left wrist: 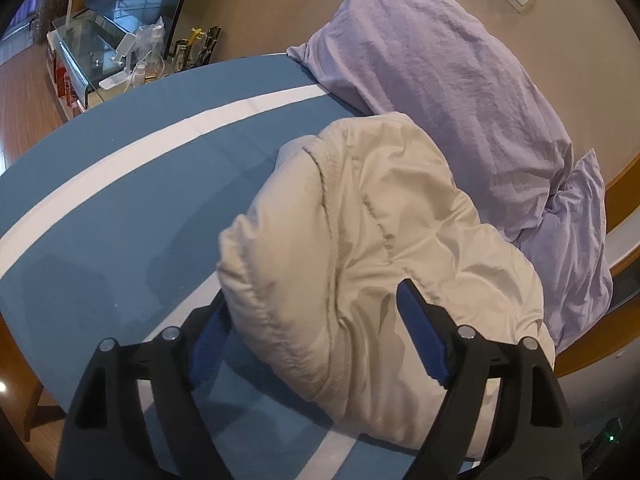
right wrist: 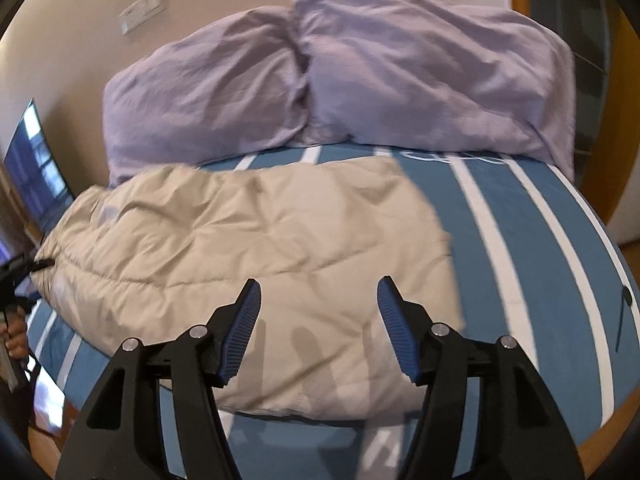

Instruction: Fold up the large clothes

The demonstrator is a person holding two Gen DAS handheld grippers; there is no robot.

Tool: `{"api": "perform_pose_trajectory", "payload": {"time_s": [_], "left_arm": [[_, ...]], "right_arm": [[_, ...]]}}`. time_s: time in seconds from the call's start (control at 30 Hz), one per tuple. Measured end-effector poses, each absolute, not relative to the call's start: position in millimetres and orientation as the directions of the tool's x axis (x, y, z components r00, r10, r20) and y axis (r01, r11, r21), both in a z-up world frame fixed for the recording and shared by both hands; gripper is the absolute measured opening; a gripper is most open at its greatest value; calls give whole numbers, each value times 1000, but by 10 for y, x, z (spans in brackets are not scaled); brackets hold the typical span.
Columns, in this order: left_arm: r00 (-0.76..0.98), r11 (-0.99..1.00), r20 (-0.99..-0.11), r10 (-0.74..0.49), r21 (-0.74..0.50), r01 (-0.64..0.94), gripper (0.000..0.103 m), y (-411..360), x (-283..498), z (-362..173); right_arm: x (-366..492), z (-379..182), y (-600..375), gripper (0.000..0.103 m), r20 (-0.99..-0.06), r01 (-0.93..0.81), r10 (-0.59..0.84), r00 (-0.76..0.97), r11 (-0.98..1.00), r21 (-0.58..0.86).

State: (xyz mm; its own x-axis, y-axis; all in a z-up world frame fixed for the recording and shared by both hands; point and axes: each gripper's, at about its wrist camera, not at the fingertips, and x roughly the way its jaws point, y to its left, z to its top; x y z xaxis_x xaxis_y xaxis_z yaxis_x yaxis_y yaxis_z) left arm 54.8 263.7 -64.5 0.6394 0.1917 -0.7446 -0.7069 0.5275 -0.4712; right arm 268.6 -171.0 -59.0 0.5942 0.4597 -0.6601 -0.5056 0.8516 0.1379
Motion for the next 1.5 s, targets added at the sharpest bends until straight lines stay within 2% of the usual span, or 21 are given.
{"api": "perform_pose_trajectory", "payload": {"time_s": [0.2,0.27,0.33,0.43,0.57,0.67,0.93,1.17,1.5], "left_arm": [[636,505,-749,187,-482,-716,82,2648,609,-705],[640,488,-748,177,-498,-717,81,2660,613,-753],[648,471,-743,168,-517,-714,79,2665,617,-797],[661,467,-731,172,-530,-708,66,2639,634,-803],[688,474,-703,180,-551,-687,34,2618,631,-682],[716,480,-677,170,-578,-660,27,2610,635,-552],[786,540,-600,152,-615,-574,24,2390,763,-53],[854,666,-512,93,-605,-436,24,1843,1007,473],[878,768,-478,-23,-571,-291,24,1106,1343,740]], "right_arm": [[2634,-781,-1522,63,-686,-525,438,581,846,94],[2656,-916,-1462,70,-714,-521,411,568,850,75],[2625,-1040,-1391,72,-718,-526,375,587,850,14],[2570,-1087,-1334,73,-711,-519,339,616,853,-44],[2612,-1095,-1329,73,-725,-511,332,604,859,-33],[2617,-1099,-1336,73,-727,-509,331,602,860,-30],[2636,-1111,-1357,74,-730,-511,345,590,859,-8],[2646,-1121,-1375,74,-727,-514,357,587,858,5],[2652,-1136,-1410,74,-721,-521,375,583,853,21]]}}
